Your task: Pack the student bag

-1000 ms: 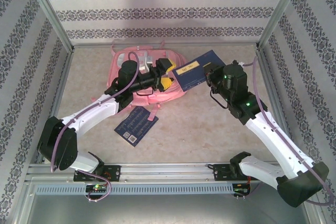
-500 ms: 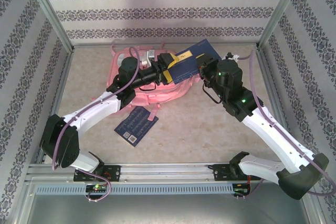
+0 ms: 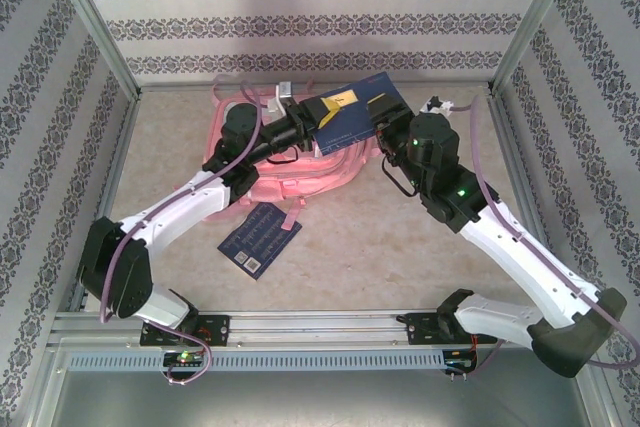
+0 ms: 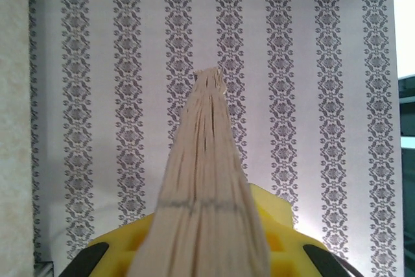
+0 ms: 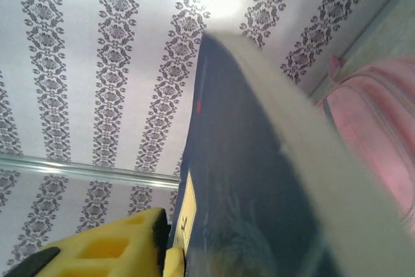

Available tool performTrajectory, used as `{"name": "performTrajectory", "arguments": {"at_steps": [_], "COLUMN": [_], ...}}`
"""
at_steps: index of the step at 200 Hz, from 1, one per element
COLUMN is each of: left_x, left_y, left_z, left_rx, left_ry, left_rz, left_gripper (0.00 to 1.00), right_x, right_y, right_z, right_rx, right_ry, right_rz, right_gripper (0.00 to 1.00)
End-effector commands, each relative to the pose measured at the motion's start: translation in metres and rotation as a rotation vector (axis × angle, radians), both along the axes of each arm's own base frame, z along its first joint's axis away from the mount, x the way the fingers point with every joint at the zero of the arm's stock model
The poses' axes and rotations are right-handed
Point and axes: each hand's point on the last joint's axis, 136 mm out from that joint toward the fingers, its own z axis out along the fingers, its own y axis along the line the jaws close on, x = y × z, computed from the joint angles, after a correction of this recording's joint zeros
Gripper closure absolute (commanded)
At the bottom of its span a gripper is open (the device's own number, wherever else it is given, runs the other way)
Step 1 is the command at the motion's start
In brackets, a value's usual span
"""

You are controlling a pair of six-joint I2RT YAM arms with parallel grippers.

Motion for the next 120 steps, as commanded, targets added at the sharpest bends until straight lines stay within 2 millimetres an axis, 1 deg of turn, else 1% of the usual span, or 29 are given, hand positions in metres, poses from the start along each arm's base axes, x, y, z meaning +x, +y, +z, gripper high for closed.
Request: {"name": "performTrajectory", "arguments": {"at_steps": [1,8,21,39,43,50,66,75,84,99,107,120], "left_x": [-0.008,-0.01,-0.017,-0.034,-0.039,-0.047,-0.066,-0.077,-0.087,-0.098,-0.102,-0.105], "left_y": [0.037,0.045,0.058,0.065,0.066,0.065,0.065,0.065,0.065,0.064,0.062,0.059], "left_z": [0.019,0.02,0.012,0.007,0.006,0.005,0.0,-0.003,-0.006,-0.008,-0.006,-0.002], "left_rx": [0.068,0.098,0.184,0.323,0.345,0.371,0.421,0.445,0.452,0.441,0.414,0.367], "left_ry": [-0.109,-0.137,-0.154,-0.217,-0.223,-0.25,-0.298,-0.323,-0.343,-0.356,-0.364,-0.376], "left_rz": [0.066,0.074,0.077,0.05,0.037,0.007,-0.059,-0.088,-0.125,-0.164,-0.18,-0.2], "left_gripper": [1.0,1.0,1.0,1.0,1.0,1.0,1.0,1.0,1.0,1.0,1.0,1.0], "right_x": [-0.011,-0.013,-0.018,-0.023,-0.025,-0.028,-0.039,-0.045,-0.05,-0.063,-0.07,-0.078], "right_y": [-0.023,-0.03,-0.042,-0.045,-0.043,-0.039,-0.028,-0.022,-0.013,0.003,0.011,0.018], "right_z": [0.012,0.006,-0.005,-0.02,-0.024,-0.025,-0.021,-0.016,-0.011,-0.005,-0.005,-0.006], "right_rx": [-0.099,-0.137,-0.198,-0.298,-0.321,-0.351,-0.388,-0.372,-0.32,-0.308,-0.32,-0.294], "right_ry": [-0.071,-0.062,-0.042,-0.02,-0.014,-0.024,-0.079,-0.117,-0.157,-0.222,-0.247,-0.26], "right_rz": [0.006,0.019,0.057,0.187,0.231,0.312,0.475,0.553,0.642,0.761,0.813,0.877], "right_gripper": [0.5,0.47,0.44,0.4,0.39,0.37,0.32,0.29,0.28,0.27,0.22,0.2]}}
